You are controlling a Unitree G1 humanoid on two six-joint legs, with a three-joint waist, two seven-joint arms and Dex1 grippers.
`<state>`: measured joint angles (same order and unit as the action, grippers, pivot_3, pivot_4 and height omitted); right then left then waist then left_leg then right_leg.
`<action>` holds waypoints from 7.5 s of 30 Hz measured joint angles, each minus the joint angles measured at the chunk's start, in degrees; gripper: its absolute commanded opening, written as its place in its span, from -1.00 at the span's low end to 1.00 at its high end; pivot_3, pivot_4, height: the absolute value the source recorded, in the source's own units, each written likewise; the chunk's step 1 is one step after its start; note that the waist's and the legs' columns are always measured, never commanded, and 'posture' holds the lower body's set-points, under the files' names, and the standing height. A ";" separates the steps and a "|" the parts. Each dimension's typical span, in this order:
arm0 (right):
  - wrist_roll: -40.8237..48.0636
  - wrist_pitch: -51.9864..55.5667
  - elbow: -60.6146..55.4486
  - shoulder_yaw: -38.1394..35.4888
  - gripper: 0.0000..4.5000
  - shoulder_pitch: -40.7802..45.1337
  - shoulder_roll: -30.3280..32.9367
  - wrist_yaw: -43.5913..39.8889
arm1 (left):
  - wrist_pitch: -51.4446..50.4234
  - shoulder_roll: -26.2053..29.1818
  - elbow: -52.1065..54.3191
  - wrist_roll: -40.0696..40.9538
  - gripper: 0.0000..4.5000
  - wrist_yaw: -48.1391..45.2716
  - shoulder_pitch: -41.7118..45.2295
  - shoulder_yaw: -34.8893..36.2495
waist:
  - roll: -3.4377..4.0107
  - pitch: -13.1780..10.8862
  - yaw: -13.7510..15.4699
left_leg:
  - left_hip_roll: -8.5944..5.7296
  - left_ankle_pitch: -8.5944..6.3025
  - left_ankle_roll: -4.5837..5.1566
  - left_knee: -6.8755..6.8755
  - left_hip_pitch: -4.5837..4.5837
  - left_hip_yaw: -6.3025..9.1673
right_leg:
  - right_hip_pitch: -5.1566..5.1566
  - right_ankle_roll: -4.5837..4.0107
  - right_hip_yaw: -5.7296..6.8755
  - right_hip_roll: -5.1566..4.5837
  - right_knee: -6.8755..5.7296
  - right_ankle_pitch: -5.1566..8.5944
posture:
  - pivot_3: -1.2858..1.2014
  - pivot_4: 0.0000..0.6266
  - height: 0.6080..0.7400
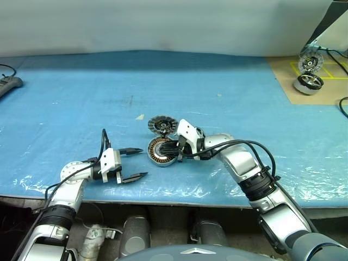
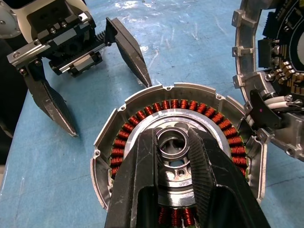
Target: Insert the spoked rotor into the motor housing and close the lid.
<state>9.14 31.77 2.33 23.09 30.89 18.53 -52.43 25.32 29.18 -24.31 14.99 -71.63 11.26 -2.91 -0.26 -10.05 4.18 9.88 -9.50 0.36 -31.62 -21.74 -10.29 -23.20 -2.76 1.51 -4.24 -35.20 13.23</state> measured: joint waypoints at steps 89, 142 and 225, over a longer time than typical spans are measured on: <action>-0.55 -2.46 4.20 -0.74 -0.98 2.03 -2.35 -2.21 | 1.18 0.00 0.18 -0.55 0.85 0.85 -0.21 -1.22 | -0.04 0.06 -0.17 | 0.02 0.00 -0.01 0.05 -0.08 -0.01 | -0.15 -0.07 -0.02 0.02 -0.03 0.05 | 0.03 -0.52 1.00; 1.50 4.51 -9.79 -9.32 0.53 3.31 15.13 -1.16 | -9.67 -4.14 5.65 1.59 0.85 7.41 3.76 -2.14 | -0.04 0.03 -0.17 | 0.00 0.01 0.01 0.00 -0.04 0.01 | -0.07 -0.07 -0.03 0.03 -0.03 0.04 | 0.03 -0.52 1.00; 12.87 10.00 -11.12 -6.53 -0.44 -3.02 8.63 -0.87 | -12.55 -0.72 9.44 1.38 0.85 6.19 -2.33 -1.33 | -0.03 0.03 -0.04 | -0.01 0.10 -0.15 0.18 -0.12 0.02 | -0.06 -0.06 0.03 0.03 0.23 0.04 | 0.03 -0.52 1.00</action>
<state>22.02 41.78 -8.79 16.57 27.88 27.17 -53.30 12.77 28.47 -14.87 16.37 -65.44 8.94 -4.23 -0.30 -10.02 4.14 9.87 -9.40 0.22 -31.44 -21.86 -10.27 -23.26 -2.82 1.55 -4.21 -34.97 13.27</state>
